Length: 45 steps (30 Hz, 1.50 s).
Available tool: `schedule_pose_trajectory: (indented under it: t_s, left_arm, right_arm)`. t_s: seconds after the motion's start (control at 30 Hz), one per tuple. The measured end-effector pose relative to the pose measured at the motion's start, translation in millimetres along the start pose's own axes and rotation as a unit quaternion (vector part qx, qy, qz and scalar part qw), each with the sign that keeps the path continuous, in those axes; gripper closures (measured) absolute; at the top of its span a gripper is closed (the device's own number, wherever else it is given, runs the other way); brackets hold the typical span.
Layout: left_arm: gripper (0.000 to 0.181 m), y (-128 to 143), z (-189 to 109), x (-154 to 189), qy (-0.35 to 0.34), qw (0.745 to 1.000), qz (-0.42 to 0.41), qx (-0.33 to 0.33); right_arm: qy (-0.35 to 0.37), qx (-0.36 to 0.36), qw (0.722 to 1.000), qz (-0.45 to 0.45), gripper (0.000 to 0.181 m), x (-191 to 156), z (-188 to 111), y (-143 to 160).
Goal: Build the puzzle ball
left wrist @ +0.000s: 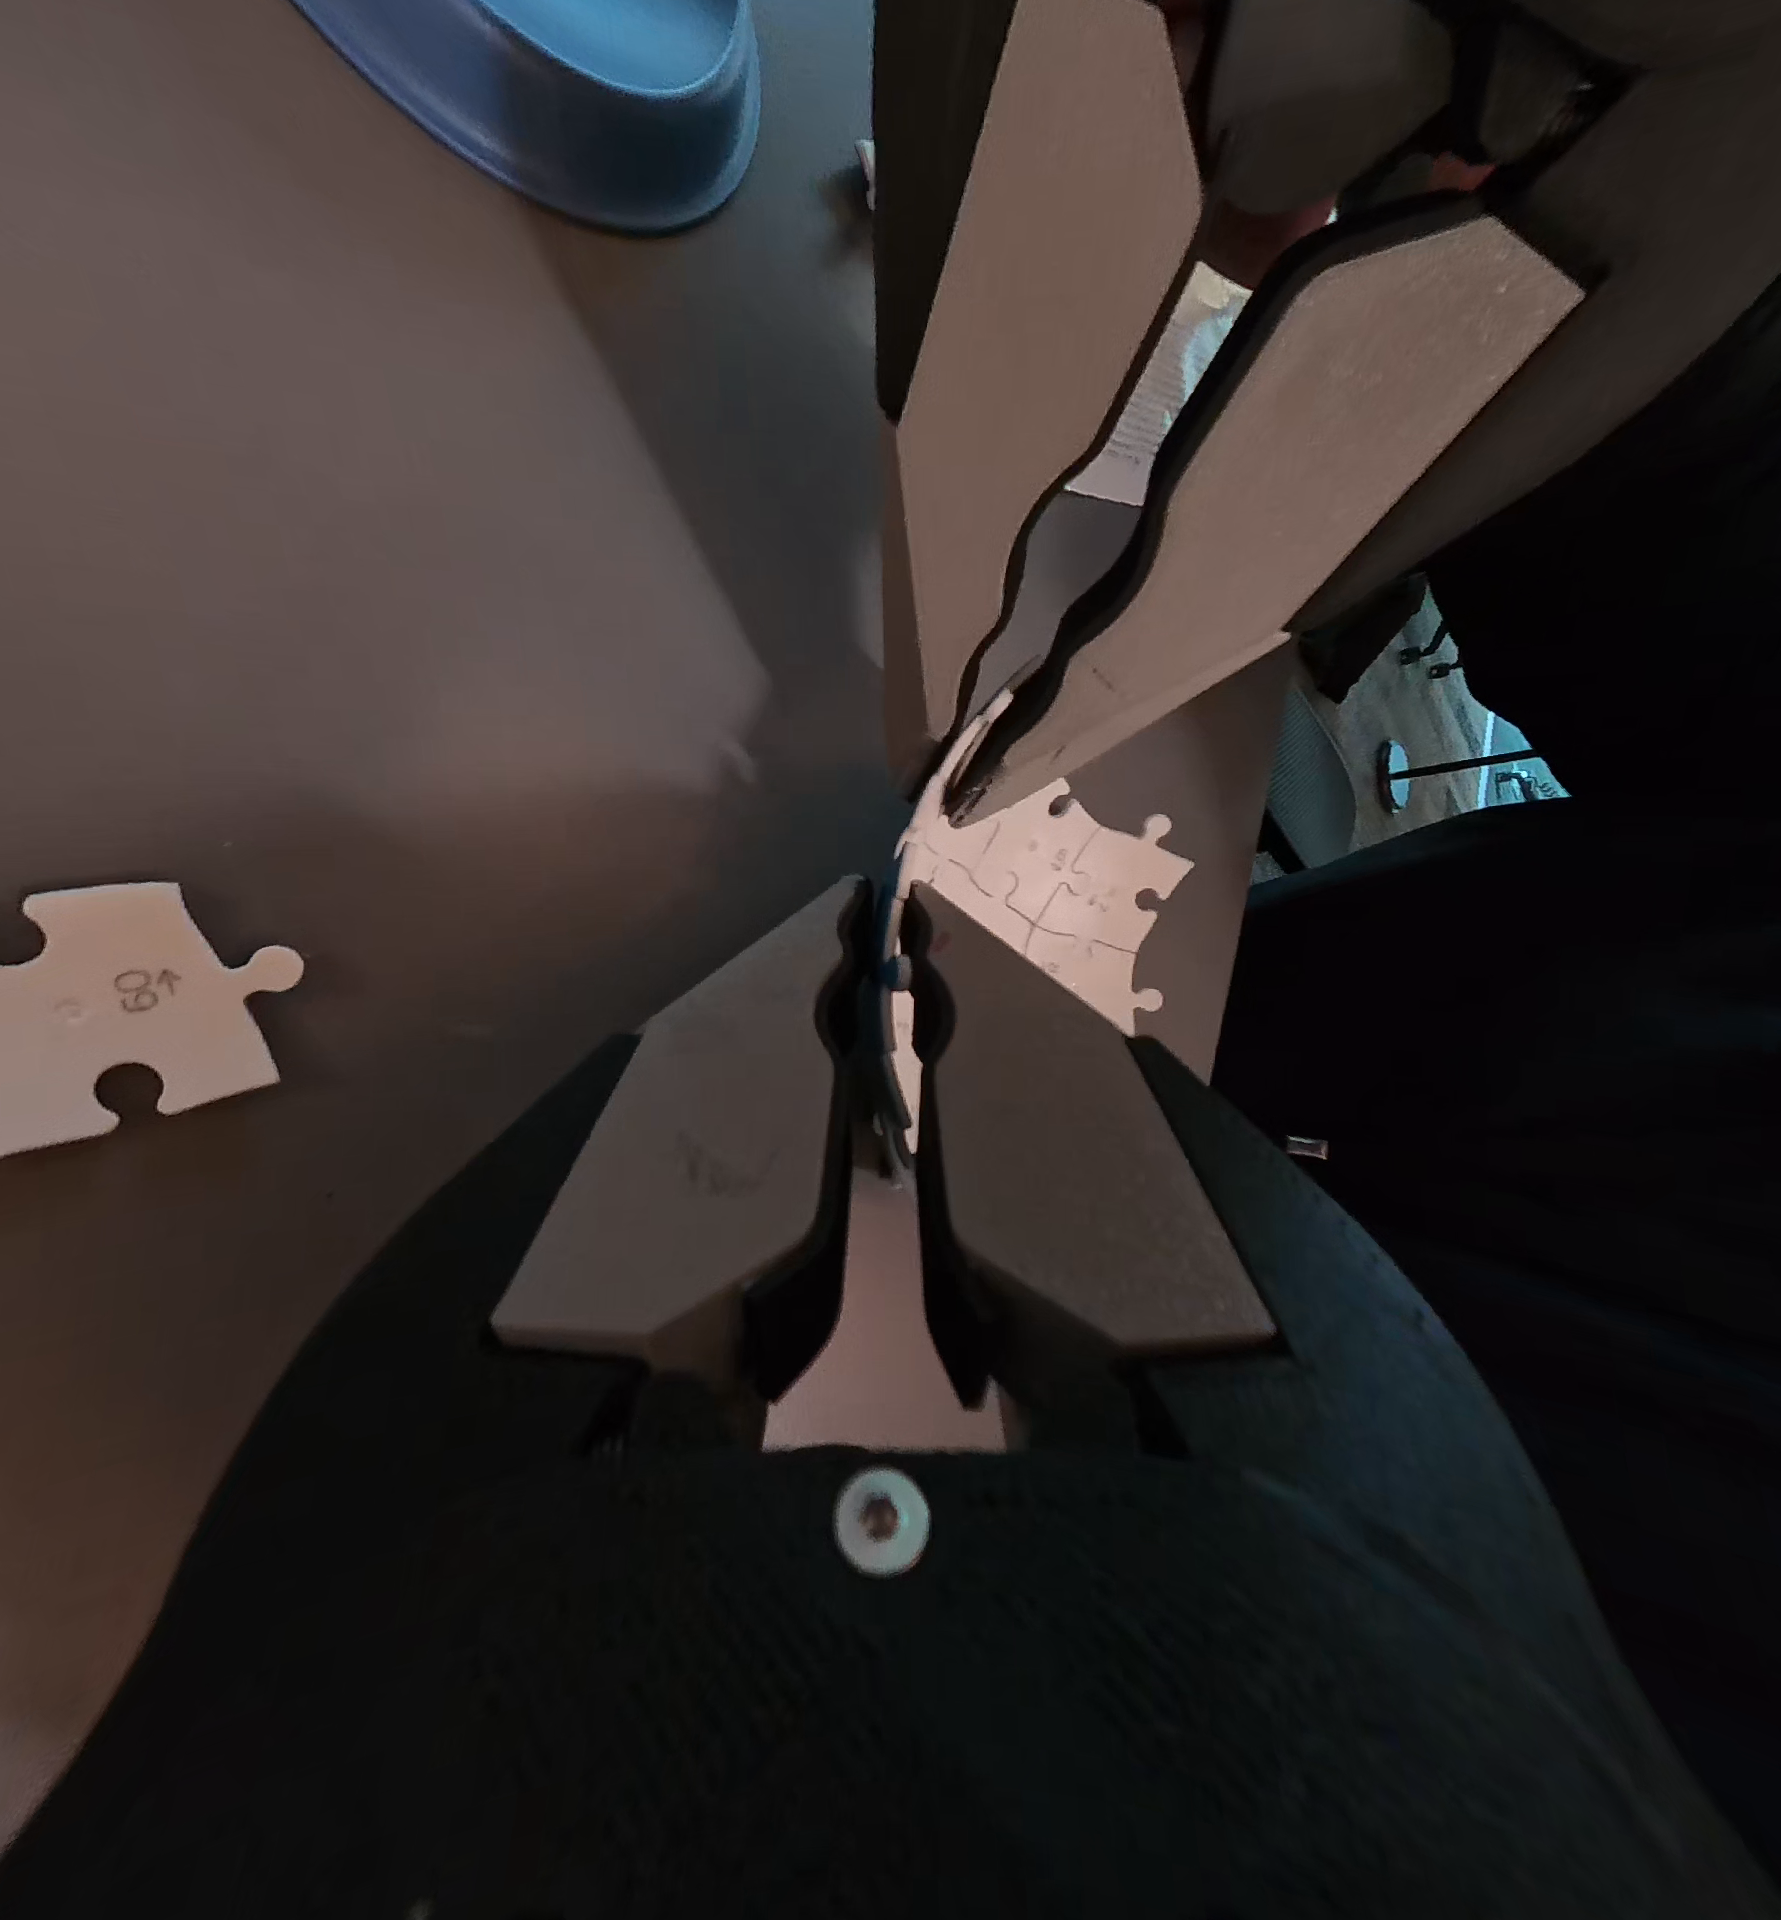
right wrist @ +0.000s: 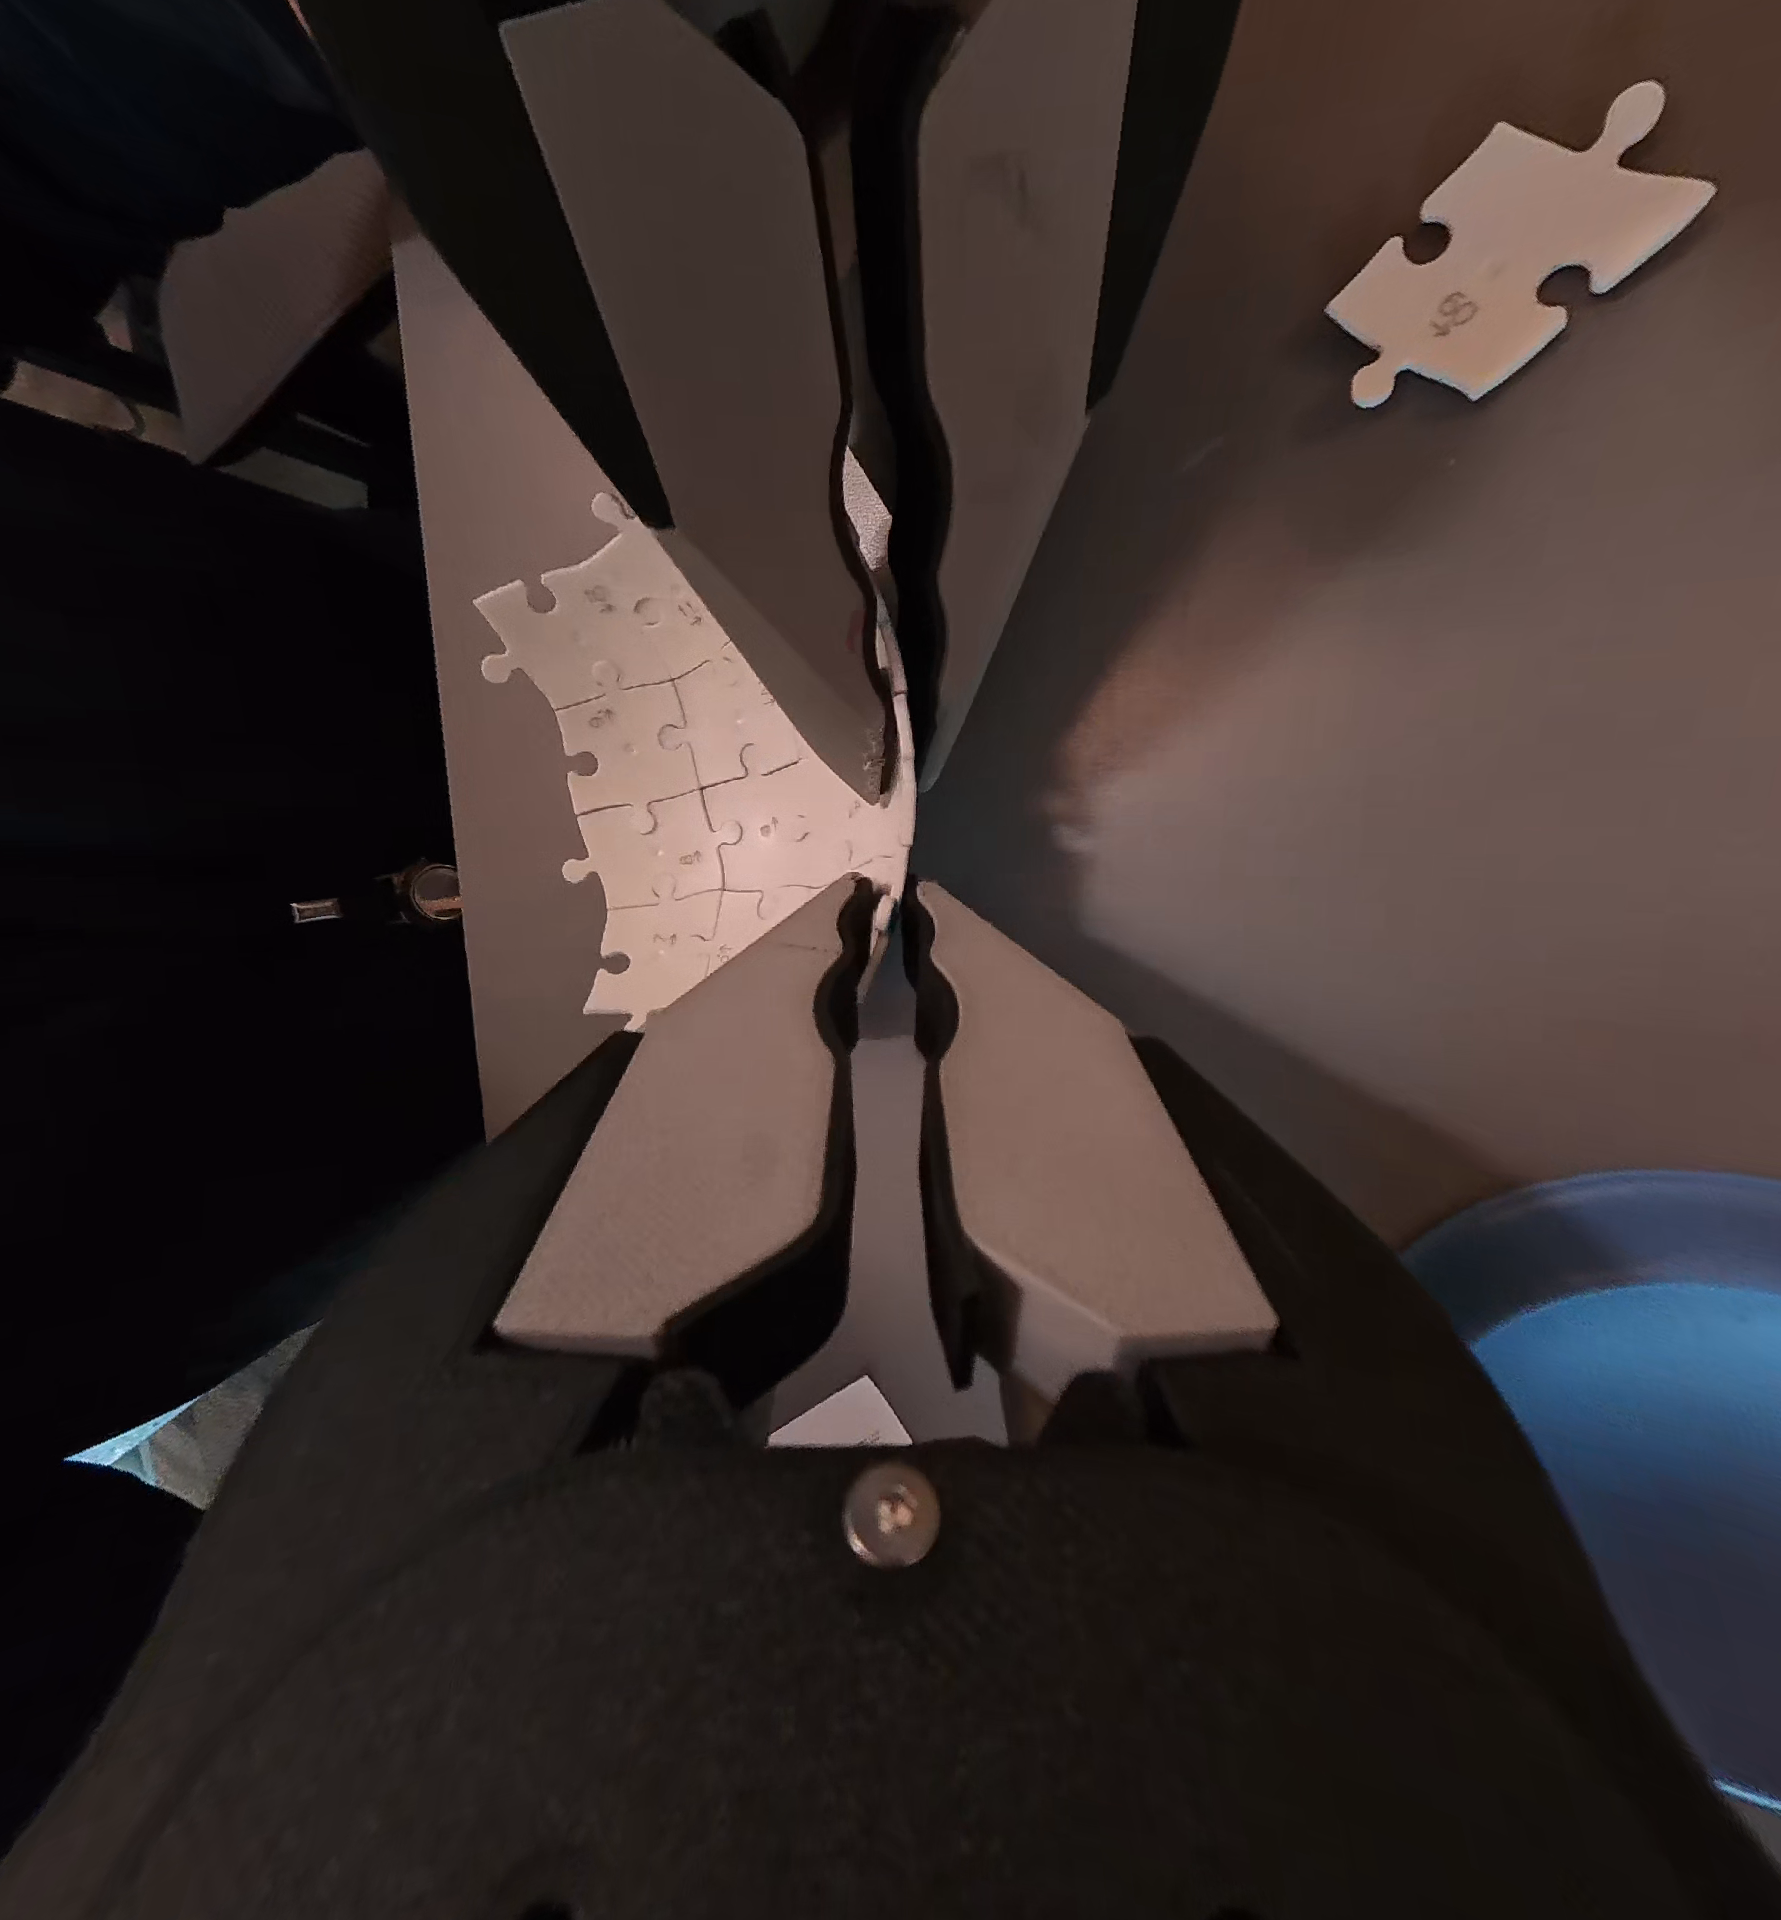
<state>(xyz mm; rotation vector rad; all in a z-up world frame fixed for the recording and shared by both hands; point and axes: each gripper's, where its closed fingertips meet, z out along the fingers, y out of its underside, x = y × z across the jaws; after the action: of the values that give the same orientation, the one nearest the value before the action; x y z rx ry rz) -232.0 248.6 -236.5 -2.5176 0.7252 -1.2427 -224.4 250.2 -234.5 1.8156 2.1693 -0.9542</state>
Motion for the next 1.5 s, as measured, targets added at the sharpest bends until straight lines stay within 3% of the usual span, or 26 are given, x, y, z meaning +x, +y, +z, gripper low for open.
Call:
schedule_pose_trajectory:
  t_s: [0.37,0.53,0.73,0.97,1.07,1.2,1.27,1.5]
  left_arm:
    - [0.178,-1.8,-4.5,-3.3,-0.007,1.000,-0.006,0.009]
    - [0.179,-0.9,-1.2,-2.4,-0.001,1.000,-0.010,0.006]
    - [0.179,-2.6,-2.6,-3.6,-0.005,1.000,-0.010,0.010]
    - [0.179,-0.4,-2.2,-0.1,0.004,1.000,-0.016,0.012]
    - [0.178,1.6,-0.2,-2.3,-0.006,1.000,-0.018,0.015]
    - [0.179,-3.2,-7.2,-5.0,-0.015,0.998,-0.025,0.061]
    - [0.179,-3.2,-6.9,-1.5,-0.005,0.997,-0.030,0.076]
    - [0.179,-2.7,-5.1,-1.4,-0.018,0.995,-0.030,0.096]
  right_arm:
    - [-0.008,0.047,0.999,0.014,0.180,3.4,-0.6,-6.6]
    - [0.000,0.062,0.998,0.029,0.168,7.1,-6.2,-3.7]
    - [-0.015,0.058,0.997,0.038,0.176,2.1,-2.9,5.4]
    - [-0.087,0.098,0.988,0.087,0.181,-4.2,-1.8,3.6]
    - [-0.077,0.096,0.988,0.093,0.181,-1.6,1.4,4.4]
    - [-0.060,0.116,0.987,0.096,0.179,1.5,-1.0,-2.5]
    - [-0.067,0.120,0.983,0.125,0.160,4.7,-2.7,-2.2]
    - [-0.071,0.117,0.980,0.142,0.170,0.7,2.7,0.8]
